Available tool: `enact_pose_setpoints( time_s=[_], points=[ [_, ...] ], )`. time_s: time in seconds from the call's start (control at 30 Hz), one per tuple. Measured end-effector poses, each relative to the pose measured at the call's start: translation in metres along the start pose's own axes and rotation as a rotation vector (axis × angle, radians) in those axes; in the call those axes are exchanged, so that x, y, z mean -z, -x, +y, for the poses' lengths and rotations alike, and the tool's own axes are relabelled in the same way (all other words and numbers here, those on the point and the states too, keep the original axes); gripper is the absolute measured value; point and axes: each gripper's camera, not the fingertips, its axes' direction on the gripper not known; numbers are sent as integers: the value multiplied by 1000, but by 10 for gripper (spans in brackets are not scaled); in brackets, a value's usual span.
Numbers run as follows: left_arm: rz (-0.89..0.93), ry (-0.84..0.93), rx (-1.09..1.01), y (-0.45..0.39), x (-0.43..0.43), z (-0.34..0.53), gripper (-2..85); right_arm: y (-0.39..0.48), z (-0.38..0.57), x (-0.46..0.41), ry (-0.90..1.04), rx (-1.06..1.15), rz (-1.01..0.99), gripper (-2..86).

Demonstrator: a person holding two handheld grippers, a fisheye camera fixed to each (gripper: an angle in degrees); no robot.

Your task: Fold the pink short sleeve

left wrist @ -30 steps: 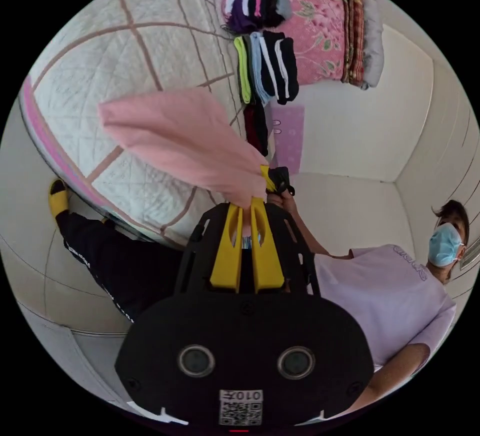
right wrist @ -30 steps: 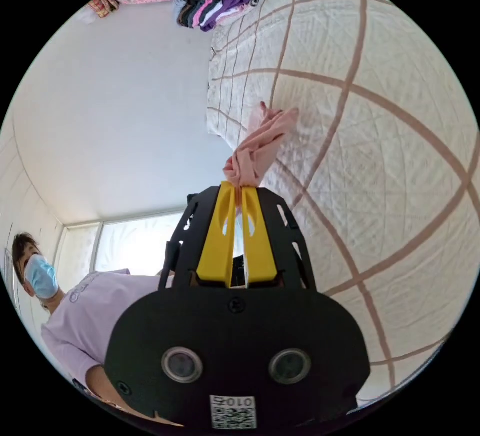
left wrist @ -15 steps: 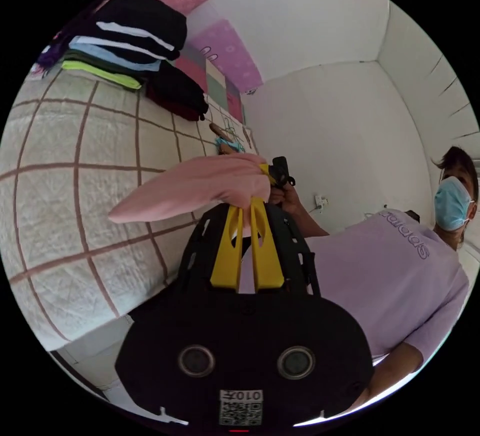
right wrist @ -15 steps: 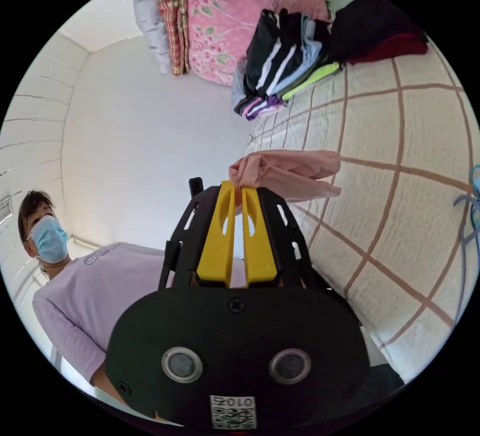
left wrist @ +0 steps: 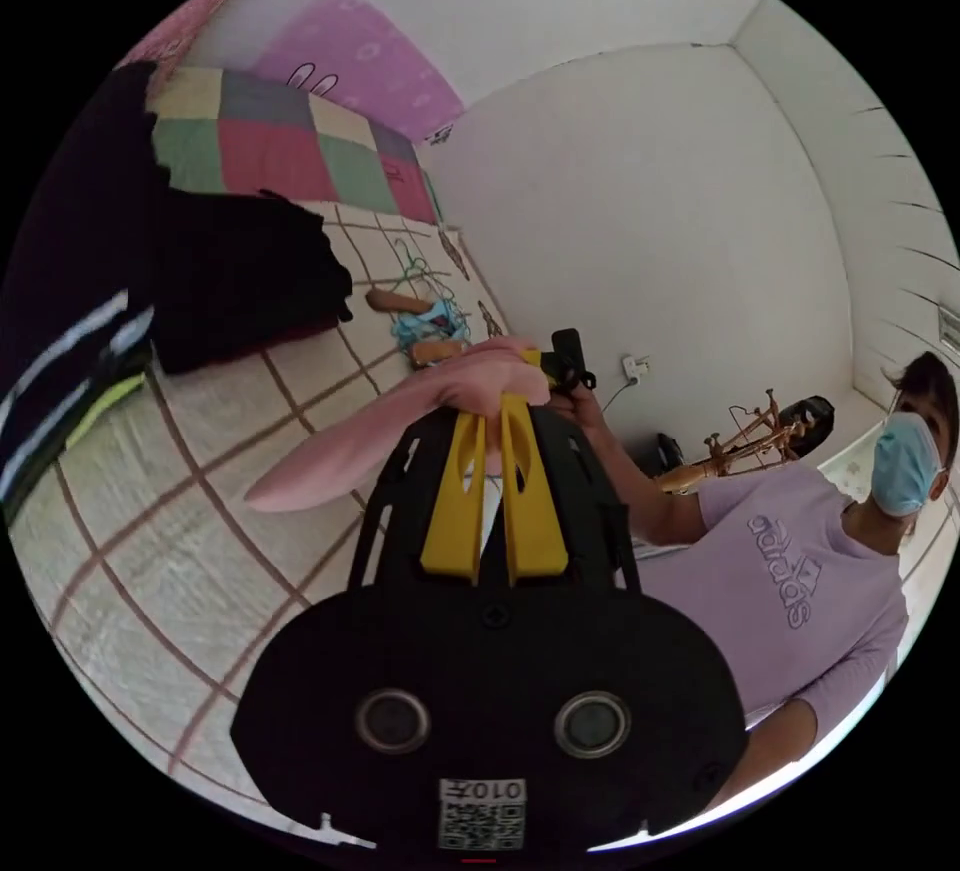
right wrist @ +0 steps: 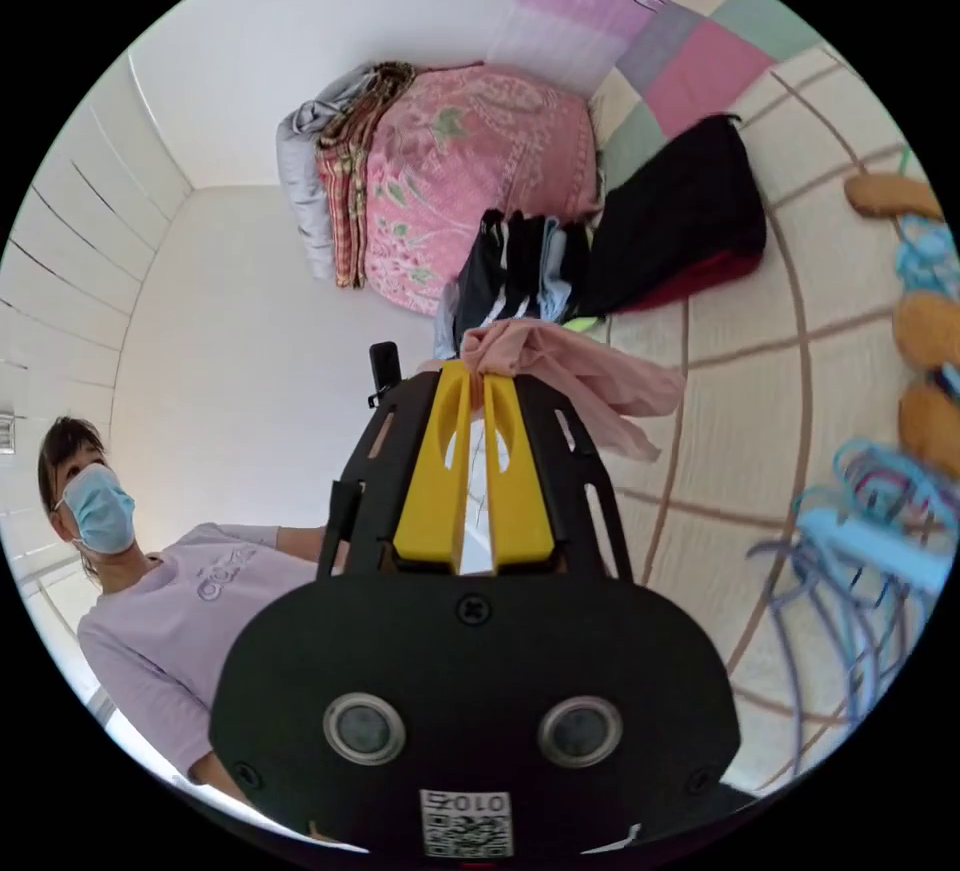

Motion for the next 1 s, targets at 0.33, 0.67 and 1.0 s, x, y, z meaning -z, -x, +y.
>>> enact_pose_setpoints(
  time_s=[0.33, 0.67, 1.0],
  points=[
    [-259, 0, -25, 3, 12, -229, 46, -43, -138, 27, -96, 244, 90, 39],
    [-591, 228, 351, 80, -100, -260, 45, -219, -117, -11, 20, -34, 233, 41],
    [-712, 287, 227, 8, -117, -277, 52, -246, -108, 1, 59, -101, 149, 44]
  ],
)
